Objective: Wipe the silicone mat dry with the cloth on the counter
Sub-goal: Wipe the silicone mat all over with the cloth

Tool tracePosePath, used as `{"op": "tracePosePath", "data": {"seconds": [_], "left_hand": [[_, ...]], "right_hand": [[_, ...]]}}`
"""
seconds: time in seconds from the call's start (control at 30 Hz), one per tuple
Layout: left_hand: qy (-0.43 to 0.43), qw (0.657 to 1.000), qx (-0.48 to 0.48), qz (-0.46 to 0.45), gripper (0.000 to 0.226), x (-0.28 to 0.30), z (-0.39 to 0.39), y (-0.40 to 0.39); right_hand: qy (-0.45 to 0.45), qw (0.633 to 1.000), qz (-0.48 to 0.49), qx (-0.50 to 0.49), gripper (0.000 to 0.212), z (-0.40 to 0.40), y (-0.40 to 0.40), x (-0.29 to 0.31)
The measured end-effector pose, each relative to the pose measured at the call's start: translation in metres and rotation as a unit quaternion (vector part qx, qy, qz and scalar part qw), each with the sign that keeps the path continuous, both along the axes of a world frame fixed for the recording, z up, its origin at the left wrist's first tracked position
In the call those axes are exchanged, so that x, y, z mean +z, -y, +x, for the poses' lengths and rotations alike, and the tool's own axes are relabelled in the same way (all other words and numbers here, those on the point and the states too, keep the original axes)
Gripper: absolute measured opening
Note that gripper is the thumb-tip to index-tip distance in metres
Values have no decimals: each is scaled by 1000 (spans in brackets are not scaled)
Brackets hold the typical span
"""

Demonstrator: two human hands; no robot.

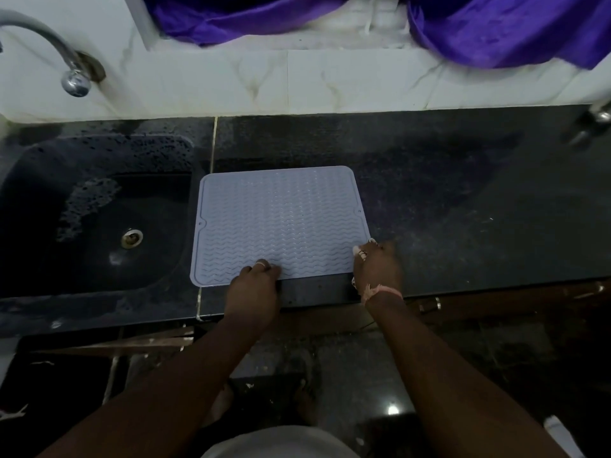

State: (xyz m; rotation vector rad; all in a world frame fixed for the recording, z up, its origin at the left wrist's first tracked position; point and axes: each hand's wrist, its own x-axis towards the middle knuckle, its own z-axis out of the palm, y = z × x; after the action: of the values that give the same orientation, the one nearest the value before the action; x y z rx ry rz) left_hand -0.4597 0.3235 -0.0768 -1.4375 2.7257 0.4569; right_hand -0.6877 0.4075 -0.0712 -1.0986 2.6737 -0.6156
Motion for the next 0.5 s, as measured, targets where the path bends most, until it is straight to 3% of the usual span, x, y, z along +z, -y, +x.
{"op": "tracePosePath", "data": {"seconds": [0.5], "left_hand": [[-16,999,-25,-15,55,-7,9,12]], "right_hand": [[-29,994,62,86,24,39,35,2]]}}
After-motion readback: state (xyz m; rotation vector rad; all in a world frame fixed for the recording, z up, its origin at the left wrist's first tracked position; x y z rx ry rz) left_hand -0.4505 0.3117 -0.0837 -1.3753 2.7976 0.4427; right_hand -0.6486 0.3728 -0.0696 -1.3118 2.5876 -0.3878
